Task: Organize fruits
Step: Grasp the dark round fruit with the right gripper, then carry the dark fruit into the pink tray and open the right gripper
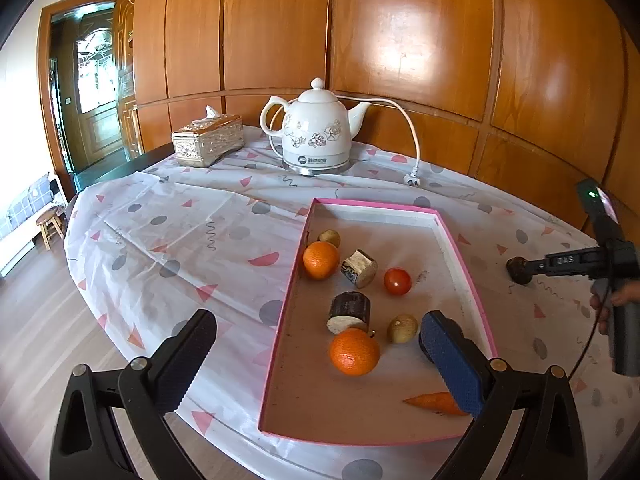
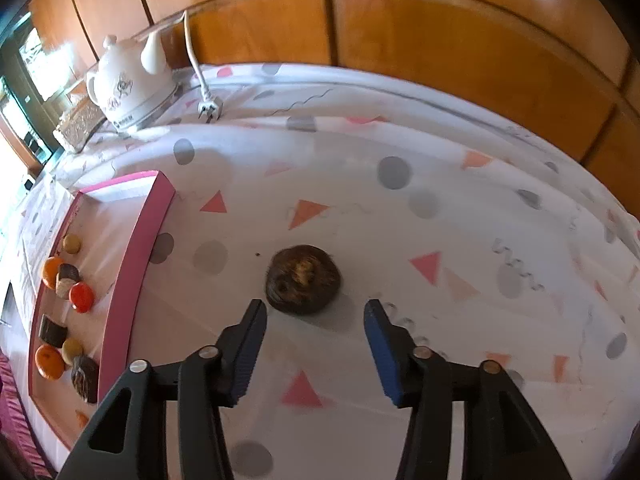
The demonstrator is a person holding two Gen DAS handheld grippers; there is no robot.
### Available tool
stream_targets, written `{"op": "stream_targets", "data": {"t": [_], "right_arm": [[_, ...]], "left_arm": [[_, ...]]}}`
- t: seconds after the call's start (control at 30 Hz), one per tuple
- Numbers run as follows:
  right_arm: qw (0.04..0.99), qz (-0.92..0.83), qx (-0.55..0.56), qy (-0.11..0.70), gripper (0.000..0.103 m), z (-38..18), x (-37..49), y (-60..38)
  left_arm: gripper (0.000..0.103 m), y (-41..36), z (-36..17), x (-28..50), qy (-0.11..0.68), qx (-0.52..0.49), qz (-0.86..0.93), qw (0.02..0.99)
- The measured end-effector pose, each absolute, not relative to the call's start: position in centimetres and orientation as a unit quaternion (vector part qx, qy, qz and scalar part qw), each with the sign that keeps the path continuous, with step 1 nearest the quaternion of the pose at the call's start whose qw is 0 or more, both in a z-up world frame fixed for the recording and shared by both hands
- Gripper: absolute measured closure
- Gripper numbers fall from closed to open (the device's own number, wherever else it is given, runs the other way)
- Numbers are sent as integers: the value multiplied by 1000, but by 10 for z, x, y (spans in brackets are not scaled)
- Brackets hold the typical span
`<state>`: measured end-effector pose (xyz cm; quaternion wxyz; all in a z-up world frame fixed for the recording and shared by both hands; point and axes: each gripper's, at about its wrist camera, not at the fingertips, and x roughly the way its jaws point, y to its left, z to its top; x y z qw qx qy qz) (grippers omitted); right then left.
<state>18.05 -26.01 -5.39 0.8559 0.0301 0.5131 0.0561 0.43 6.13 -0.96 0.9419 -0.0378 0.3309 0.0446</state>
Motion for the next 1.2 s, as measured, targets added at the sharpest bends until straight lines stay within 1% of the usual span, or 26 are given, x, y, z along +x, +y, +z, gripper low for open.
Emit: {"op": "stream_targets", "data": {"t": [0.27,0.33,0.37,0.53,0.77,0.93,1.2], "right_arm": [[843,26,-24,537,51,-76,210,-237],[838,30,-22,545,51,-82,215,-236],[840,31,-18,542,53,-82,216,-238],[840,46,-16,541,53,-79,211,-236],[849,83,-15,522,53,-64,183,-220],[858,121,-15,500,53,-42,160,-199],[859,204,-22,470,53,-14,138,-140]], "left_arm": [[0,69,-18,10,347,-42,53,935],[0,70,-19,11,350,-44,54,934],[0,71,-20,12,351,-46,55,934],[0,73,-21,12,354,-52,55,932],[0,70,-19,9,351,-53,49,934],[0,71,-17,6,349,-56,50,934],[0,92,-11,4,339,-81,76,934]]}}
